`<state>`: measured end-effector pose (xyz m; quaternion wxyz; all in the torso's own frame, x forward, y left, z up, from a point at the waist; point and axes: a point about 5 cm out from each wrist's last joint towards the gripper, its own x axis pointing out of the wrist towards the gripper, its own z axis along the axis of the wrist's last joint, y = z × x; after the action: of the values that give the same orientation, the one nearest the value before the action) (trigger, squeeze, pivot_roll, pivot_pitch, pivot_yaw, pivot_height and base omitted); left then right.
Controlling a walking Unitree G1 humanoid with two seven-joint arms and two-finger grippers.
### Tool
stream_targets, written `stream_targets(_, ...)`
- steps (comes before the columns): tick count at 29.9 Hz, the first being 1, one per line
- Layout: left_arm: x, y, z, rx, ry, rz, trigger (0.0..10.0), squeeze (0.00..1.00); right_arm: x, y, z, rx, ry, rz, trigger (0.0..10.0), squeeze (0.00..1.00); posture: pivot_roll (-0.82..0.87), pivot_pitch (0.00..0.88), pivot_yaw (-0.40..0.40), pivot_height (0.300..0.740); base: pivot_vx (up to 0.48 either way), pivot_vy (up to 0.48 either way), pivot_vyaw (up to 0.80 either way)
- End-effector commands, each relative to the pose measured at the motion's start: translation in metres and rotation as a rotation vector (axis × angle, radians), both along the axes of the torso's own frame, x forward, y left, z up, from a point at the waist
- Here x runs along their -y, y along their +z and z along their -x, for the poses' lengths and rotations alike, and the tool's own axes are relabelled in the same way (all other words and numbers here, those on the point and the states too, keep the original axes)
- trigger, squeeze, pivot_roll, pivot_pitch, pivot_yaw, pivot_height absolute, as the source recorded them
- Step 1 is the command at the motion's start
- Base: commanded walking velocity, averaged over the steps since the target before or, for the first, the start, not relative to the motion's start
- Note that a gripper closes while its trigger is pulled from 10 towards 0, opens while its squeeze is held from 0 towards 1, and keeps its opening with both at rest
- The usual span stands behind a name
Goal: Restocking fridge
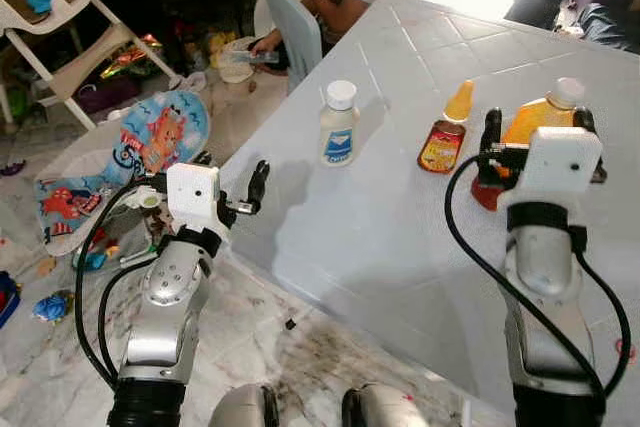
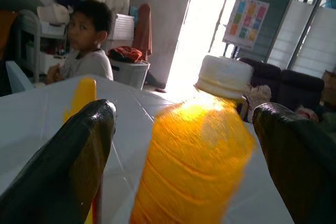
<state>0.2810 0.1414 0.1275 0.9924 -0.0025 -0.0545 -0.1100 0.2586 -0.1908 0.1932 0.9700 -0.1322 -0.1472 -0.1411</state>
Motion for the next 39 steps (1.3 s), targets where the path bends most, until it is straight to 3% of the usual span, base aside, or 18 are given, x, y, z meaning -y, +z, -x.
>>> stream_targets(1, 0.0, -0.002, -0.001, -0.013, -0.01, 0.001, 10.0, 0.0, 0.002, 0.005, 0.005, 0.016, 0.0, -0.02, 10.0, 0.0, -0.12, 0.112, 0.049, 0.74, 0.0, 0.0, 0.0)
stream_targets(6, 0.003, -0.003, -0.002, -0.015, -0.026, -0.002, 10.0, 0.0, 0.006, 0.01, 0.004, 0.036, -0.007, -0.047, 10.0, 0.0, -0.13, 0.113, 0.059, 0.74, 0.0, 0.0, 0.0)
stream_targets(16, 0.003, 0.0, -0.005, -0.008, -0.035, -0.007, 10.0, 0.0, 0.013, 0.028, -0.018, 0.09, -0.005, -0.107, 10.0, 0.0, -0.12, 0.107, 0.067, 0.74, 0.0, 0.0, 0.0)
stream_targets(38, 0.004, -0.003, -0.004, -0.019, -0.044, -0.014, 10.0, 0.0, 0.025, 0.028, -0.038, 0.056, -0.045, -0.11, 10.0, 0.0, -0.11, 0.111, 0.067, 0.74, 0.0, 0.0, 0.0)
stream_targets(39, 0.004, -0.003, -0.004, -0.019, -0.044, -0.014, 10.0, 0.0, 0.025, 0.029, -0.038, 0.056, -0.045, -0.109, 8.3, 0.0, -0.1, 0.113, 0.064, 0.74, 0.0, 0.0, 0.0)
